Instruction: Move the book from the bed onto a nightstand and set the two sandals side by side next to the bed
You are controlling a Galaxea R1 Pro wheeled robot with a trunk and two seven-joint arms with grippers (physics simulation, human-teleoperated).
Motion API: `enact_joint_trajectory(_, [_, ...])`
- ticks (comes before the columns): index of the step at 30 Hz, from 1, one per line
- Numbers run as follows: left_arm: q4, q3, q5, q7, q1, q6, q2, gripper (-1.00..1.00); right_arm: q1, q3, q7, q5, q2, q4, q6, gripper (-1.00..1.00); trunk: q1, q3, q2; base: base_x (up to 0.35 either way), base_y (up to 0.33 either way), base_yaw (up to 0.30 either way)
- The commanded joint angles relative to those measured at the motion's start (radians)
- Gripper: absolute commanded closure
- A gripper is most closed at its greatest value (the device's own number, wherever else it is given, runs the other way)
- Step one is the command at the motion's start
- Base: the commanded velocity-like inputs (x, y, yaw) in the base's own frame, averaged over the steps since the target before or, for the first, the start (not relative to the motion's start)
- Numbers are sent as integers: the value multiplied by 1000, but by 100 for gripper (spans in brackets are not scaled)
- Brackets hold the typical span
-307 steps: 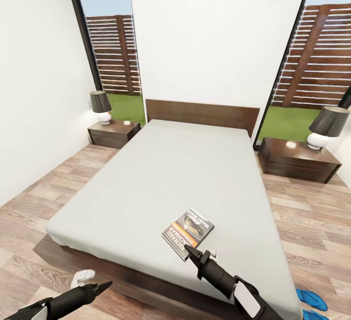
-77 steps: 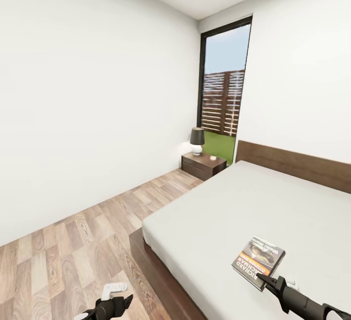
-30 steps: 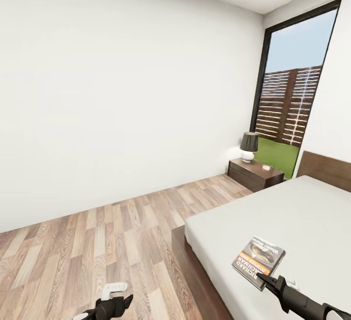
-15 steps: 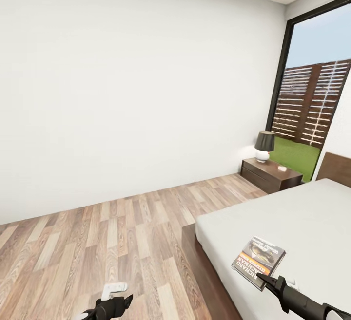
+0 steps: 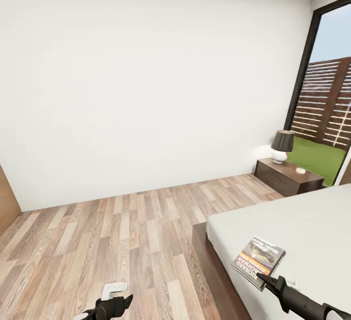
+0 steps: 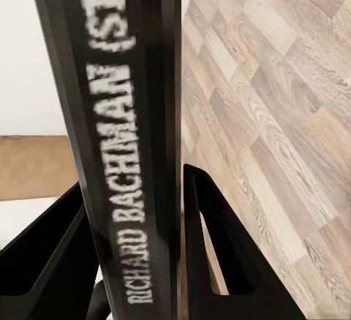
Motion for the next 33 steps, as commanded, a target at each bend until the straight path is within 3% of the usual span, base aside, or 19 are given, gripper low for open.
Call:
enact_joint_trajectory(1, [2,-8,10,-4,-1,-3,0,-100,-1,6,1,-10,-1,0,7,100,0,-3,-2,0,0,204])
enact_joint_trajectory(21, [2,-8,10,-4,-1,-3,0,-100,-1,6,1,-10,-1,0,7,100,0,-27,-2,0,0,206])
enact_joint_trajectory(33, [2,-8,10,-4,-1,-3,0,-100,-1,6,1,-10,-1,-3,5,100,0,-29,-2,0,0,283])
